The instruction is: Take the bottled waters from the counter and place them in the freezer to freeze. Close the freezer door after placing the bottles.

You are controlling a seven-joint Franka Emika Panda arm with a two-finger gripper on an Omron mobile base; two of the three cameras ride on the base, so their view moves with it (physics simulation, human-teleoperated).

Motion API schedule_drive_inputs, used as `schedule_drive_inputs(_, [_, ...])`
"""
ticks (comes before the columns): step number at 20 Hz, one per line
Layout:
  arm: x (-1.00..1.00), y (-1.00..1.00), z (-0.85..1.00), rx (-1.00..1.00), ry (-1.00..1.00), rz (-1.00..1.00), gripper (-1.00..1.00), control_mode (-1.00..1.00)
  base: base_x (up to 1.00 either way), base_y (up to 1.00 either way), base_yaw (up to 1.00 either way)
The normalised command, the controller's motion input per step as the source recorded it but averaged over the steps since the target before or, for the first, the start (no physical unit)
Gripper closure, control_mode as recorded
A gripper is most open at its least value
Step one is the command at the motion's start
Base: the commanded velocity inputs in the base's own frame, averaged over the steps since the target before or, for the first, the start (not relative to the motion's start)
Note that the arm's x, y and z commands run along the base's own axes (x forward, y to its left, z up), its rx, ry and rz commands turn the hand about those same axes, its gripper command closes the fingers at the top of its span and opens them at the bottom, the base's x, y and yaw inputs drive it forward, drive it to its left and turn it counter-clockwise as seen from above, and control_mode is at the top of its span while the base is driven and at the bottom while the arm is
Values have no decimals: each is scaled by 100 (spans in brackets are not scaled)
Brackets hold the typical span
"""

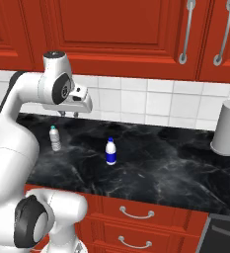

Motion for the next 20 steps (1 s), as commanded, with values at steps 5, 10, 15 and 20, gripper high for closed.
schedule_drive_inputs(5, [4, -21, 0, 0, 0, 6, -100, -100, 0, 0, 0])
schedule_drive_inputs(10, [-14, -61, -2, 5, -12, 19, -100, -100, 0, 0, 0])
schedule_drive_inputs(15, [-10, -63, -16, 0, -3, 15, -100, -100, 0, 0, 0])
schedule_drive_inputs(20, [0, -60, -30, 6, -1, 16, -100, -100, 0, 0, 0])
